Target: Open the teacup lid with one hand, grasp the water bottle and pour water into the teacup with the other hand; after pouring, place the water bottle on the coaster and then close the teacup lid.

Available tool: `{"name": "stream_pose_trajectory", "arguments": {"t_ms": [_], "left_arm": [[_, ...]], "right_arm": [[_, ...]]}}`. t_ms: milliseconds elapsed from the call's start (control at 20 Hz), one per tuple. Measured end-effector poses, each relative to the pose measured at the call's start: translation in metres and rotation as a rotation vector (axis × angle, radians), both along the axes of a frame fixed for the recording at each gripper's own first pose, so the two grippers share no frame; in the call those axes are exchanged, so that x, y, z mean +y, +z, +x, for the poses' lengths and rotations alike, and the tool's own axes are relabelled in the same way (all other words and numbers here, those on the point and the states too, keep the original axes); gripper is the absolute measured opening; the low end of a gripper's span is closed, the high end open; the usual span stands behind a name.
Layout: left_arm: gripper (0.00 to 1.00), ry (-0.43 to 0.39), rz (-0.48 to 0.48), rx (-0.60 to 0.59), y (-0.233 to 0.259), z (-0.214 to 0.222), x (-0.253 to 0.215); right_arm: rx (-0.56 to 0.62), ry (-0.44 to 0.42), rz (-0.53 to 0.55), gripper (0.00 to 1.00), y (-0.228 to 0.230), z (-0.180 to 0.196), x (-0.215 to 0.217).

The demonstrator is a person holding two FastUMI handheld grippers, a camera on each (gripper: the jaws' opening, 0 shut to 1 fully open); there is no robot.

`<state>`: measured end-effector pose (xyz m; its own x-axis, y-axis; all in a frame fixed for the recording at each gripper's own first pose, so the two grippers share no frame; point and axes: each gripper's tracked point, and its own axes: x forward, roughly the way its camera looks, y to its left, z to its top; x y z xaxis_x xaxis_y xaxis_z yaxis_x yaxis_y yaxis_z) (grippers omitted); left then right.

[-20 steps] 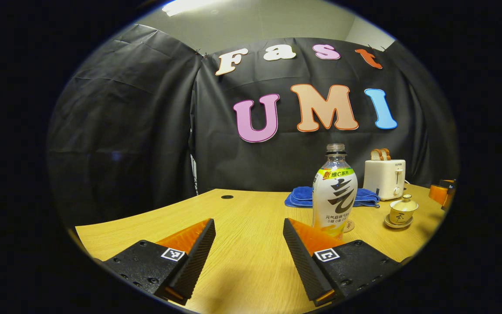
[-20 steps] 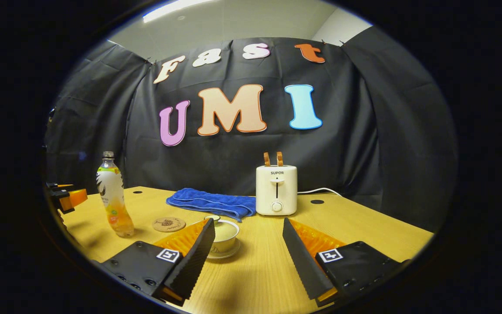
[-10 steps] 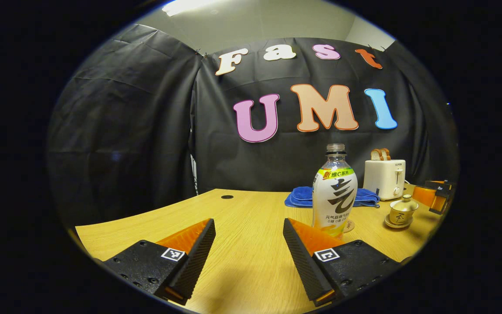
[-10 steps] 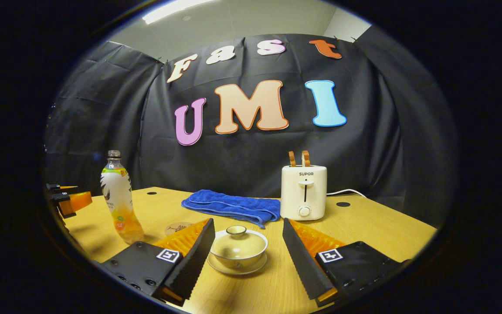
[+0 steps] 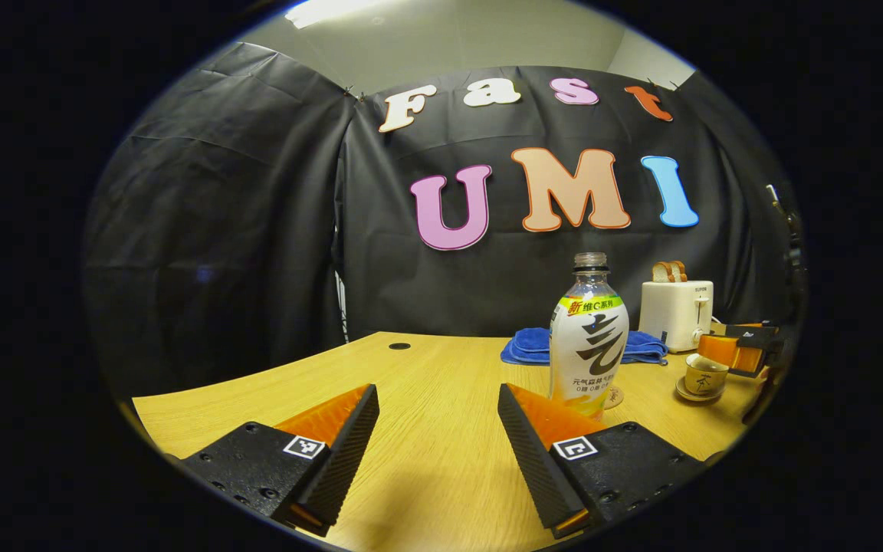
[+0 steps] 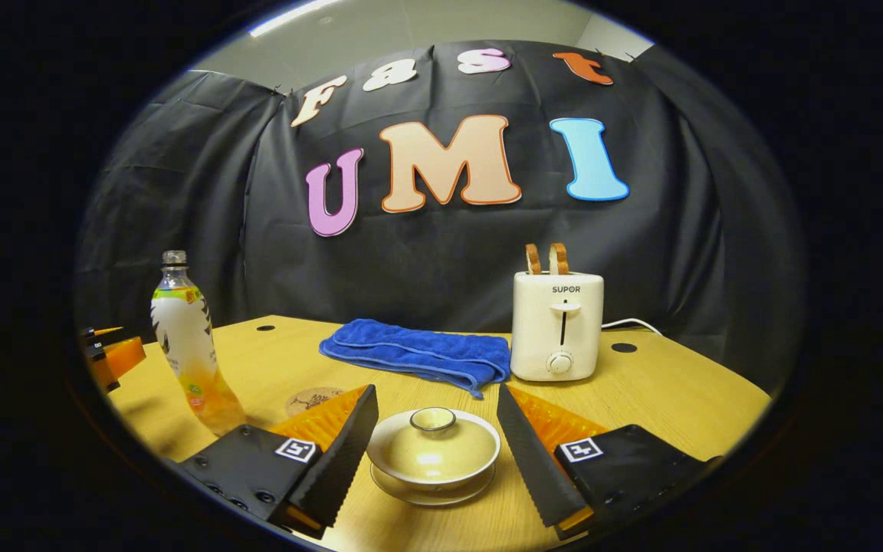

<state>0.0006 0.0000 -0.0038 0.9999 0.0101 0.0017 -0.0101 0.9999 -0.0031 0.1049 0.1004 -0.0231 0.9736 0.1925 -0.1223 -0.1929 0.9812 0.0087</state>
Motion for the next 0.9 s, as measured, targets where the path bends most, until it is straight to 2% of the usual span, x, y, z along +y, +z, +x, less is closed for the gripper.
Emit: {"name": "stream_pose_trajectory", "arguments": {"t_ms": [50, 100, 200, 250, 400, 450, 550, 600, 900], "left_arm": [[0.91, 0.0, 0.0, 0.0, 0.0006, -0.0006, 0.0002], [0.91, 0.0, 0.0, 0.0, 0.0004, -0.0007, 0.0001], [0.91, 0.001, 0.0, 0.0, -0.0005, 0.0003, -0.0002], [0.91, 0.0, 0.0, 0.0, 0.0, 0.0, -0.0005], [0.92, 0.001, 0.0, 0.0, 0.0, -0.0004, -0.0002], [0.92, 0.001, 0.0, 0.0, 0.0005, -0.0005, -0.0004], [0.91, 0.001, 0.0, 0.001, -0.0002, -0.0002, -0.0004], [0.92, 0.001, 0.0, 0.001, -0.0002, -0.0009, -0.0004], [0.92, -0.004, 0.0, 0.0, -0.0001, -0.0006, -0.0012]], "right_arm": [[0.007, 0.006, -0.004, 0.98, -0.0022, 0.001, 0.002], [0.014, 0.014, -0.006, 0.96, -0.0031, 0.0031, 0.0045], [0.024, 0.031, -0.013, 0.83, -0.005, 0.0014, 0.008], [0.037, 0.033, -0.015, 0.8, -0.009, 0.0029, 0.008], [0.053, 0.014, -0.022, 0.37, -0.0092, 0.0043, 0.0057], [0.055, 0.014, -0.02, 0.46, -0.0104, 0.0069, 0.0057], [0.054, 0.013, -0.024, 0.36, -0.0091, 0.0049, 0.0063], [0.054, 0.013, -0.025, 0.34, -0.0103, 0.0054, 0.0062], [0.026, 0.04, -0.015, 0.35, -0.006, 0.003, 0.0098]]}}
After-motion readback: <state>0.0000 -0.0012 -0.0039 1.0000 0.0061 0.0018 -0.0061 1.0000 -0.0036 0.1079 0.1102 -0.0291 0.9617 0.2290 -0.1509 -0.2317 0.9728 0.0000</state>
